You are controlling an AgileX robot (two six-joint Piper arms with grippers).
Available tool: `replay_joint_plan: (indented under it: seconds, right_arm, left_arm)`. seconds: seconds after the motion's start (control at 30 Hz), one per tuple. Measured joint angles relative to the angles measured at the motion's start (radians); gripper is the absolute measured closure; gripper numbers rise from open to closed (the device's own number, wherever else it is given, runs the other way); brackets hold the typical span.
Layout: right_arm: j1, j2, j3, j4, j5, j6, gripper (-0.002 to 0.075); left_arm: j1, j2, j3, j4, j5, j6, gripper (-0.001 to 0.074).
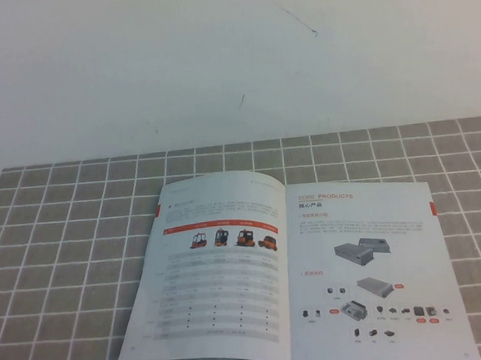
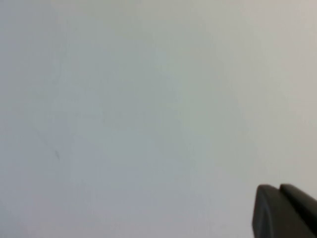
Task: Close book
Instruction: 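Close the open booklet and leave it lying on the table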
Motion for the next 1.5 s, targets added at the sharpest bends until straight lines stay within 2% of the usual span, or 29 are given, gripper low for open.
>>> replay_joint_plan:
  seconds: [0.27, 0.5, 0.6, 0.7, 0.8, 0.9, 1.1, 1.27, 1.5]
  right_arm:
    - [0.0, 0.0, 0.0, -0.002, -0.334, 0.007, 0.0729]
    - [0.0, 0.0, 0.0, 0.02, -0.379, 0.0, 0.0729]
    - [0.0, 0.0, -0.032, 0.041, -0.205, 0.0, 0.0729]
    - [0.0, 0.0, -0.131, 0.047, 0.018, 0.0, 0.0729]
    - [0.0, 0.044, -0.227, 0.051, 0.159, 0.0, 0.0729]
    - [0.0, 0.134, -0.32, 0.054, 0.276, 0.007, 0.0729]
    - [0.0, 0.385, -0.5, 0.078, 0.494, 0.0, 0.0729]
    - [0.0, 0.603, -0.648, 0.13, 0.687, -0.127, 0.0729]
    - [0.0, 0.974, -0.857, 0.416, 0.935, -0.486, 0.0729]
  left_arm:
    - [0.0, 0.0, 0.0, 0.0, -0.175, -0.004, 0.0738]
    - [0.0, 0.0, 0.0, 0.0, -0.209, -0.058, 0.0738]
    - [0.0, 0.0, -0.009, 0.005, -0.142, -0.113, 0.0738]
    - [0.0, 0.0, -0.086, 0.015, 0.053, -0.133, 0.0738]
    - [0.0, 0.014, -0.211, 0.017, 0.243, -0.14, 0.0738]
    - [0.0, 0.095, -0.319, 0.024, 0.371, -0.142, 0.0738]
    - [0.0, 0.342, -0.481, 0.024, 0.52, -0.111, 0.0738]
    - [0.0, 0.589, -0.618, 0.01, 0.651, -0.092, 0.0738]
    - [0.0, 0.93, -0.775, -0.115, 0.725, -0.024, 0.0738]
